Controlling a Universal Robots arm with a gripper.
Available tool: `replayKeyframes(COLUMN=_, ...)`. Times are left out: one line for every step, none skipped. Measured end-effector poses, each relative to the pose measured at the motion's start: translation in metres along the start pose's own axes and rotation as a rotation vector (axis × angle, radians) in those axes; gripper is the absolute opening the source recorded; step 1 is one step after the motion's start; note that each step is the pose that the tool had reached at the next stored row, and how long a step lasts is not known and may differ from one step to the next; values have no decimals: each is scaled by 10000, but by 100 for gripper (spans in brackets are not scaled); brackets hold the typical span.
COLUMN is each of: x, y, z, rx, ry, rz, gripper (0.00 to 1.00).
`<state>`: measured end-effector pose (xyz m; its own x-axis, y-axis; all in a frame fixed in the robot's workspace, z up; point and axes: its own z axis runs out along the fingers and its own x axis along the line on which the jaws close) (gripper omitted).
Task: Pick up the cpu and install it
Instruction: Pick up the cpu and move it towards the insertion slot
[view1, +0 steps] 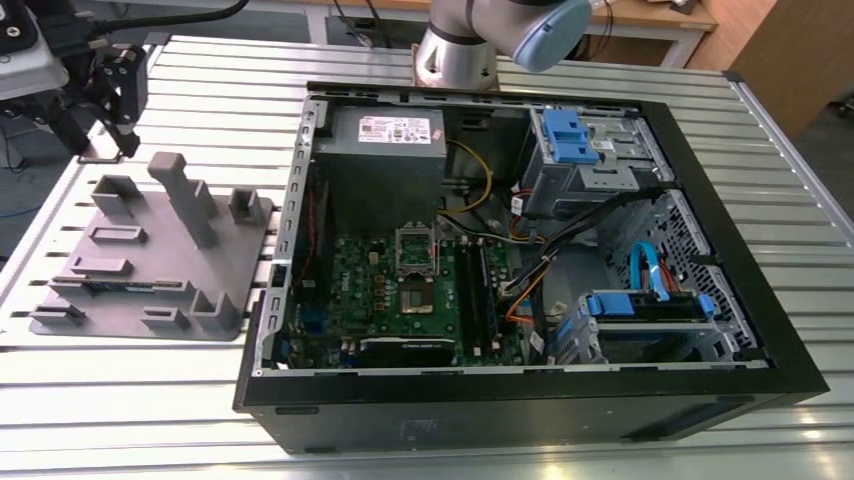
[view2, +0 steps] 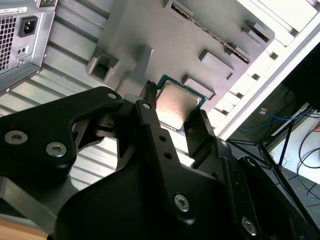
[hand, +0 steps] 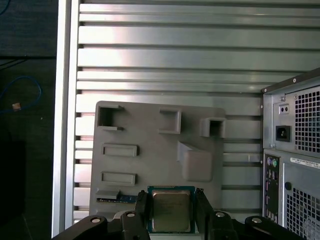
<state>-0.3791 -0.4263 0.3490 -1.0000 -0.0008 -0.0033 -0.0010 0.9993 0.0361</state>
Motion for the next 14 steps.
replayKeyframes(x=-10, y=0, z=0, rx=0, ry=0, rz=1, gripper=47)
replayKeyframes(x=-23, y=0, z=0, rx=0, ry=2, rz=1, gripper=47)
replayKeyframes(x=-40, y=0, z=0, rx=0, ry=5, rz=1, gripper=47)
replayKeyframes(x=-61, y=0, z=1, rx=0, ry=8, rz=2, gripper=47)
replayKeyframes(x=-85, y=0, z=1, rx=0, ry=12, rz=2, gripper=47)
replayKeyframes(x=-111, y=0, z=2, rx=-1, ry=16, rz=2, gripper=47)
replayKeyframes(x=-138, y=0, z=2, rx=-1, ry=21, rz=2, gripper=47)
replayKeyframes(x=-191, y=0, z=2, rx=0, ry=33, rz=2, gripper=47)
replayKeyframes(x=-210, y=0, z=2, rx=-1, ry=35, rz=2, gripper=47)
replayKeyframes(x=-219, y=0, z=2, rx=0, ry=37, rz=2, gripper=47)
replayKeyframes(x=-219, y=0, z=2, rx=-1, ry=37, rz=3, gripper=47)
replayKeyframes(x=-219, y=0, z=2, rx=-1, ry=37, rz=3, gripper=47)
replayKeyframes(x=-219, y=0, z=2, rx=-1, ry=37, rz=4, gripper=47)
replayKeyframes(x=-220, y=1, z=-14, rx=1, ry=40, rz=3, gripper=47)
